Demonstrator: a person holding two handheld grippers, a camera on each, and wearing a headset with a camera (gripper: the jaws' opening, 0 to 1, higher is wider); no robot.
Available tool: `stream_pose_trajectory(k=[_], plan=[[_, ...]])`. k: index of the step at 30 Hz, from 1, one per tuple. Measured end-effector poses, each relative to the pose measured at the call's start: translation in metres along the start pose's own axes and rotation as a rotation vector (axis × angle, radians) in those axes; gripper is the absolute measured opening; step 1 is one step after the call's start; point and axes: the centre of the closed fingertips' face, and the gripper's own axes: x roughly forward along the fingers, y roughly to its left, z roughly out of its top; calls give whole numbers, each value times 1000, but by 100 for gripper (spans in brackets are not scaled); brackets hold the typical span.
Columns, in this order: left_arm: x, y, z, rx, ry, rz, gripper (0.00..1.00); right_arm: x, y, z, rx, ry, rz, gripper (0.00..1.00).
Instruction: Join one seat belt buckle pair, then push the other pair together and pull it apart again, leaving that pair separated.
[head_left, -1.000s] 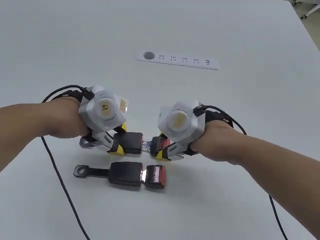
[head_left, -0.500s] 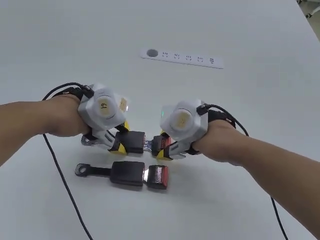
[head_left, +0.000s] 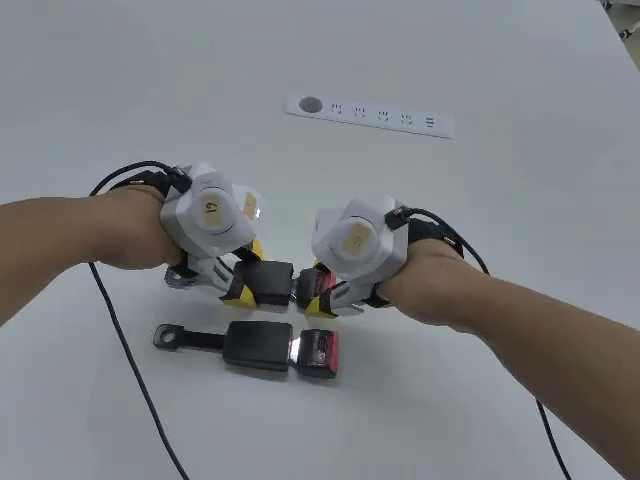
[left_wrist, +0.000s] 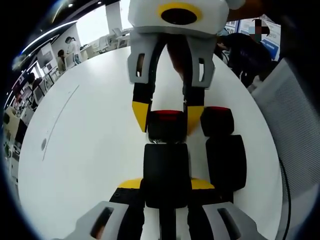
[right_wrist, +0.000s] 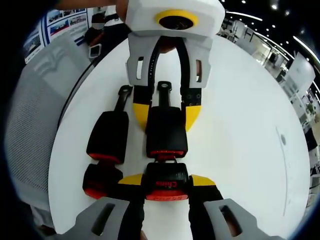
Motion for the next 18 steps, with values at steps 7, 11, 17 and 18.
stream_pose_trajectory(k=[7, 11, 17, 18], plan=[[0, -1, 1, 2, 4, -1, 33, 1, 0, -1, -4, 5, -1, 29], [0, -1, 1, 3, 6, -1, 33, 0, 0, -1, -6, 8, -3, 29], [0, 1, 0, -4, 8, -2, 33, 0, -1, -3, 5, 2, 3, 29], [0, 1, 0, -6, 8, -3, 33, 0, -1, -3, 2, 4, 5, 29]])
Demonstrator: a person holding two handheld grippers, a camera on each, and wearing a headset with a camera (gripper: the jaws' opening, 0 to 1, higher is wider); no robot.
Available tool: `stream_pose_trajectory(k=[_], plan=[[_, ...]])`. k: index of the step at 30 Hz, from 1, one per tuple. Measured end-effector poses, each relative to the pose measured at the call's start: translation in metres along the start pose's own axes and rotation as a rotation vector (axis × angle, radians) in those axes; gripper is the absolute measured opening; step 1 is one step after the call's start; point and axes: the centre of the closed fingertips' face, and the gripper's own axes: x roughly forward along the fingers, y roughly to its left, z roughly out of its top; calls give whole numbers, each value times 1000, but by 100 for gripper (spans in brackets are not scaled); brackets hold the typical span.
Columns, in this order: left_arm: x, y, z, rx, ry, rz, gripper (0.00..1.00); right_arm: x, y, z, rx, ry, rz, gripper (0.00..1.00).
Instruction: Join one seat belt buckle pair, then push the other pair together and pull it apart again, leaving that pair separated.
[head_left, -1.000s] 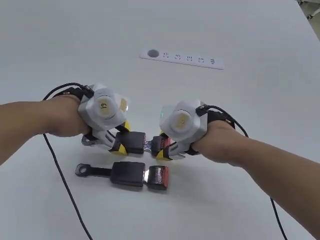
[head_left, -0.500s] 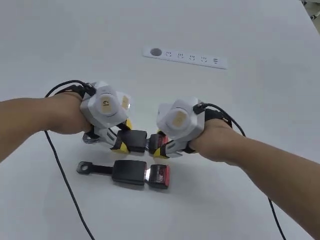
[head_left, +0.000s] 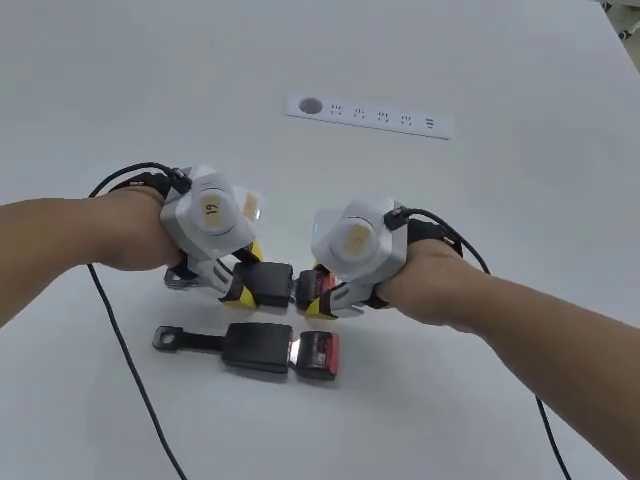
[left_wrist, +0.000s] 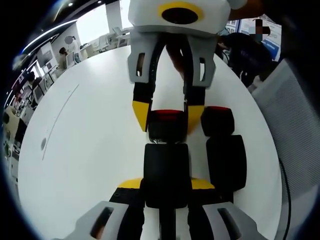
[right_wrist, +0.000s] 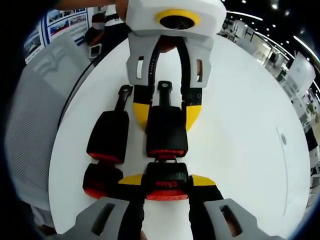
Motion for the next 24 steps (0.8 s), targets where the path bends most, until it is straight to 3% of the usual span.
stream_pose_trajectory(k=[4, 8, 15, 24], plan=[[0, 0, 0, 0, 10, -1, 33, -2, 0, -5, -7, 19, 4, 30], [0, 0, -1, -5, -7, -1, 33, -6, 2, -13, 3, 35, 1, 30], [0, 0, 0, -3, -15, 0, 33, -8, 2, -15, 36, -7, -5, 31], [0, -1, 1, 6, -18, -1, 34, -25, 1, -45, 1, 44, -37, 31]])
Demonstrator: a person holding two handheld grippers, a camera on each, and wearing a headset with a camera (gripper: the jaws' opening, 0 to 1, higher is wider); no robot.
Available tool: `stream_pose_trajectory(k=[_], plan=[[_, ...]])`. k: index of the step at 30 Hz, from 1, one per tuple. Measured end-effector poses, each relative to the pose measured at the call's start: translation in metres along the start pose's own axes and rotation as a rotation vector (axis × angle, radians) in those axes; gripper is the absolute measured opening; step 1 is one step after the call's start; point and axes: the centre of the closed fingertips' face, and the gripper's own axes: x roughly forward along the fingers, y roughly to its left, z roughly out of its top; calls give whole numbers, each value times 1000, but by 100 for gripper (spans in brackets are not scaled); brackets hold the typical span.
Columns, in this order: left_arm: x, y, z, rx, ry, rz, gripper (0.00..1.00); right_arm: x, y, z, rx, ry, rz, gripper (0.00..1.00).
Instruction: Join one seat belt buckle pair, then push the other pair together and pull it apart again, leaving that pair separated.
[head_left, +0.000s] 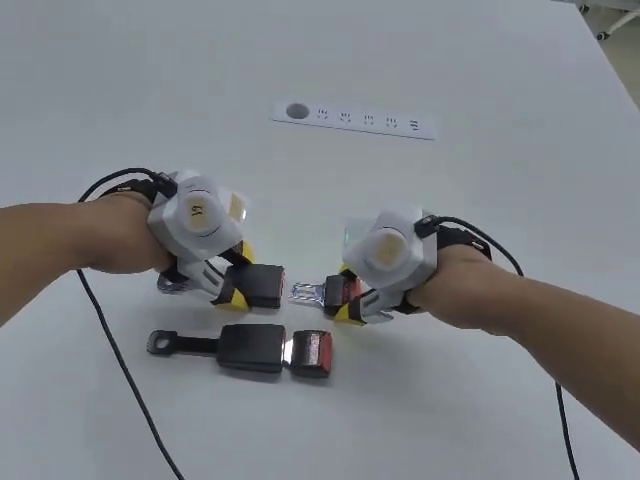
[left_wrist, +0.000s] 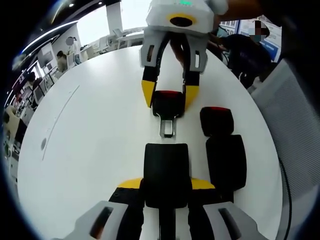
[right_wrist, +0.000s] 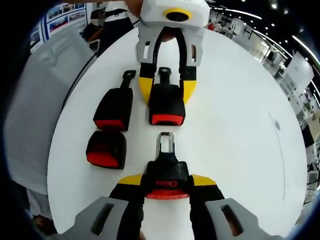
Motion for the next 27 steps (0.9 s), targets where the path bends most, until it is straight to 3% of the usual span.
stream_pose_trajectory(k=[15, 20, 27], plan=[[0, -2, 1, 12, 25, 5, 34, -25, 1, -53, 75, 63, 7, 32], [1, 1, -2, 14, 25, 6, 34, -30, 0, -61, 103, 75, 20, 32], [0, -1, 2, 8, 37, 24, 36, -29, 1, -61, 109, 95, -1, 33]])
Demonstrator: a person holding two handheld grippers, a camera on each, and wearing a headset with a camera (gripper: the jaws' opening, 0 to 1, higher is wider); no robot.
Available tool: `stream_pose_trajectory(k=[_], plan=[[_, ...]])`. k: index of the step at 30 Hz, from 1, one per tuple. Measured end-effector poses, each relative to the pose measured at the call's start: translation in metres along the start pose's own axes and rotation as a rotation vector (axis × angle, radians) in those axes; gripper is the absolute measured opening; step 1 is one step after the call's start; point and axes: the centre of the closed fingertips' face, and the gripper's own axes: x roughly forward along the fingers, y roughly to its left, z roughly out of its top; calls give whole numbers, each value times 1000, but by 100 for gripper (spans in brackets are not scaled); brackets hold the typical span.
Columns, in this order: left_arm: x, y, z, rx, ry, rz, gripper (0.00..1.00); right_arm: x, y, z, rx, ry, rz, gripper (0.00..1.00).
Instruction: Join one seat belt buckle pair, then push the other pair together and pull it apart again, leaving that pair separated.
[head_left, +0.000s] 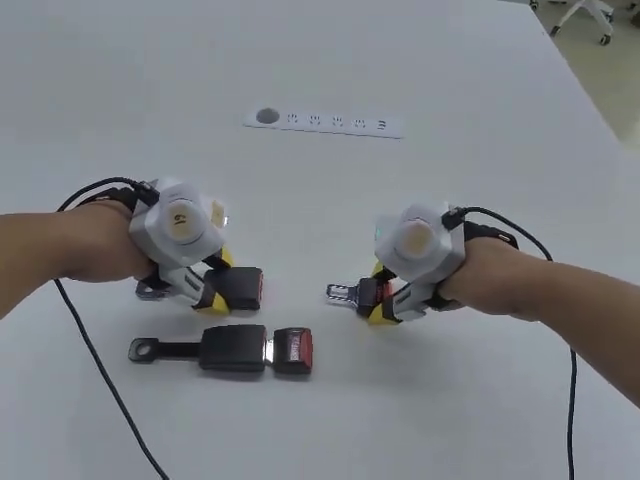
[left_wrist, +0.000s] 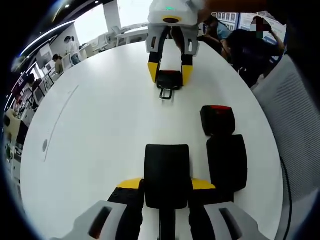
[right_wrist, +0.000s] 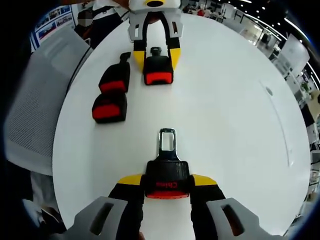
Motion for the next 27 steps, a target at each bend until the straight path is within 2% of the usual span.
stream_pose_trajectory(k=[5, 7, 8, 9, 10, 11, 13, 15, 19, 21, 22, 23, 26, 27], plan=[[1, 3, -1, -27, -1, 15, 38, -2, -9, 0, 17, 12, -59, 42], [0, 6, -3, -30, 0, 32, 41, -4, -16, 0, 38, 5, -119, 53], [-1, 5, -4, -28, 5, 38, 42, -7, -14, 3, 53, -15, -123, 53], [-5, 8, -3, -21, -10, 56, 42, -11, -12, 8, 94, -64, -122, 50], [-8, 9, 0, -40, -35, 64, 41, -13, -8, 11, 135, -98, -115, 48], [-15, 9, 4, -68, -62, 77, 42, -15, -7, 8, 142, -103, -120, 47], [-26, 9, 4, -90, -74, 91, 43, -22, -3, 4, 148, -111, -136, 47], [-33, 4, 5, -109, -94, 101, 44, -31, 2, 6, 200, -150, -156, 49], [-49, -11, 4, -155, -136, 150, 50, -43, 16, 8, 223, -180, -193, 54], [-53, -15, -4, -173, -173, 180, 54, -43, 24, 7, 232, -185, -202, 58], [-55, -18, -7, -192, -180, 186, 55, -46, 33, 8, 279, -202, -217, 59], [-59, -28, -9, -200, -174, 186, 57, -47, 37, 8, 294, -212, -218, 63], [-72, -30, -21, -240, -164, 274, 63, -53, 53, 3, 267, -205, -232, 67], [-77, -35, -25, -286, -188, 299, 62, -54, 57, 1, 257, -199, -236, 69]])
